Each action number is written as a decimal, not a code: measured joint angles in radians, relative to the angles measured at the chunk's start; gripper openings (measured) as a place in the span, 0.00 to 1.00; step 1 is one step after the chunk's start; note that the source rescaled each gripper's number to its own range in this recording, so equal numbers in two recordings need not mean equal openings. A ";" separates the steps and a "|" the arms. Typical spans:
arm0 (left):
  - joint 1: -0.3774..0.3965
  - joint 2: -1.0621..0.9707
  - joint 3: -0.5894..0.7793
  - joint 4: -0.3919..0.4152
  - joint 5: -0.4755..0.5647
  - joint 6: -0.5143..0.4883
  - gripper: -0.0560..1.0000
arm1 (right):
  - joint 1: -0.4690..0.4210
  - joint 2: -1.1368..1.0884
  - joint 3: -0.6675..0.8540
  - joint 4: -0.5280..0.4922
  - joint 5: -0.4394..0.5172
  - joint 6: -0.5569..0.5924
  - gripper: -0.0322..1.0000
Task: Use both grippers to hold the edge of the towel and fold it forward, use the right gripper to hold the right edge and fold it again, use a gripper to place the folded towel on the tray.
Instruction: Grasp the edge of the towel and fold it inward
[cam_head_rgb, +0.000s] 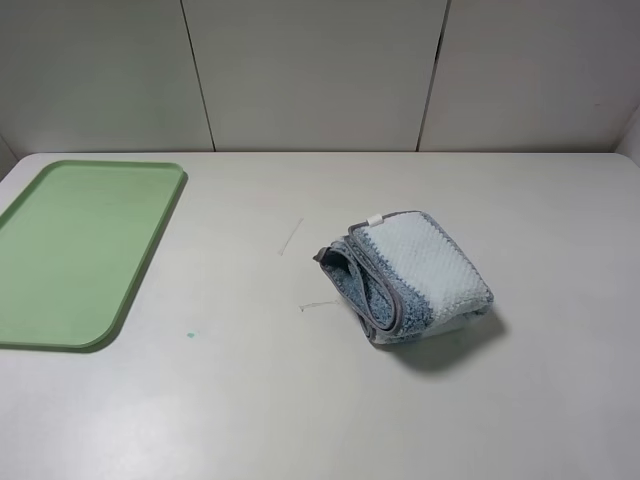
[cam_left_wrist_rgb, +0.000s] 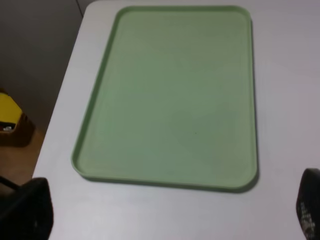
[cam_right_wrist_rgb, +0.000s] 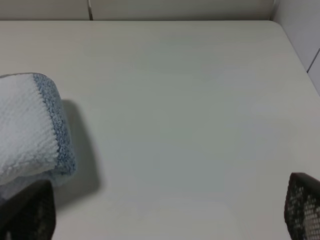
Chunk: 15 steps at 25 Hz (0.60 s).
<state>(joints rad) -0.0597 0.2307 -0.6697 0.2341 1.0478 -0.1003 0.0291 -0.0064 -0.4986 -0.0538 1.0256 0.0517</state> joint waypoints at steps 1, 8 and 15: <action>0.000 0.048 -0.019 -0.003 0.000 0.000 0.97 | 0.000 0.000 0.000 0.000 0.000 0.000 1.00; -0.005 0.400 -0.161 -0.096 -0.010 0.033 0.97 | 0.000 0.000 0.000 0.000 0.000 0.000 1.00; -0.111 0.692 -0.261 -0.158 -0.106 0.036 0.97 | 0.000 0.000 0.000 0.000 0.000 0.000 1.00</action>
<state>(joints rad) -0.1703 0.9227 -0.9308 0.0759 0.9415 -0.0645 0.0291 -0.0064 -0.4986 -0.0538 1.0256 0.0517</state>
